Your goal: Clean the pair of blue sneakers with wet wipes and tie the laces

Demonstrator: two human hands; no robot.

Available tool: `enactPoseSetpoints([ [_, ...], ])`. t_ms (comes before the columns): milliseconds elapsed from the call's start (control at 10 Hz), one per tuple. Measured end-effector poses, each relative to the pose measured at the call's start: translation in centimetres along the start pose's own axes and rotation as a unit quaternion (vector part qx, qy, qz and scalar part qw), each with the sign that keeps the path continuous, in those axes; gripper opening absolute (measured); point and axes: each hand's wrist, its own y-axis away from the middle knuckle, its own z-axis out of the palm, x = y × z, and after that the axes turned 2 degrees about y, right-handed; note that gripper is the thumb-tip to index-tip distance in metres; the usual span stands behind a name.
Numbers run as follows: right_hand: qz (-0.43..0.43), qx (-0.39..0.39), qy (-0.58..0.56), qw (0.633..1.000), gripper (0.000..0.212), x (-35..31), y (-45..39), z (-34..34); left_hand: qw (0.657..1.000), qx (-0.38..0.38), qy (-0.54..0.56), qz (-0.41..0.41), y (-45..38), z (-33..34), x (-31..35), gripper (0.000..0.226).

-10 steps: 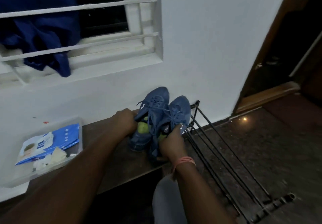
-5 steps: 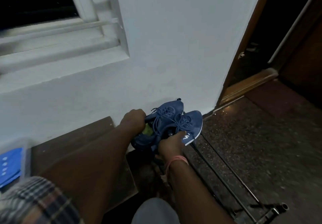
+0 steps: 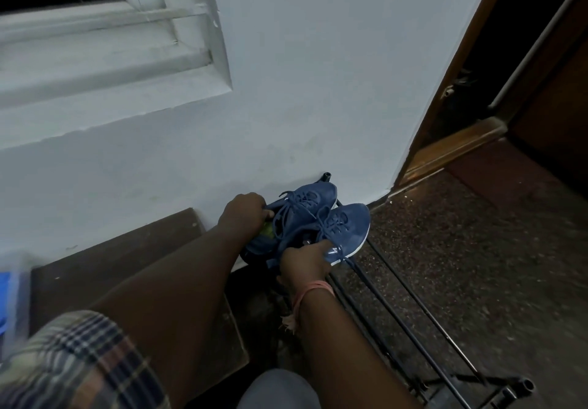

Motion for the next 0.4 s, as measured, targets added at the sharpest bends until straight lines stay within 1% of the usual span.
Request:
enactPoseSetpoints([
  [100, 0.0, -0.03, 0.021, 0.999, 0.092, -0.7, 1.2, -0.9, 1.0, -0.004, 0.006, 0.002, 0.5, -0.6, 0.6, 0.029],
  [200, 0.013, -0.042, 0.105, 0.993, 0.08, -1.1, 1.3, -1.0, 1.0, 0.003, -0.007, 0.005, 1.8, -1.7, 0.5, 0.028],
  [300, -0.022, -0.052, 0.219, 0.974, 0.087, -3.5, 4.3, -0.2, 1.0, -0.011, -0.024, 0.01, 4.5, -4.4, 0.0, 0.029],
  [400, -0.103, -0.021, 0.278, 0.955, 0.085, -6.6, 8.3, 0.3, 0.999, 0.02, -0.014, 0.021, 6.9, -7.3, -0.5, 0.029],
])
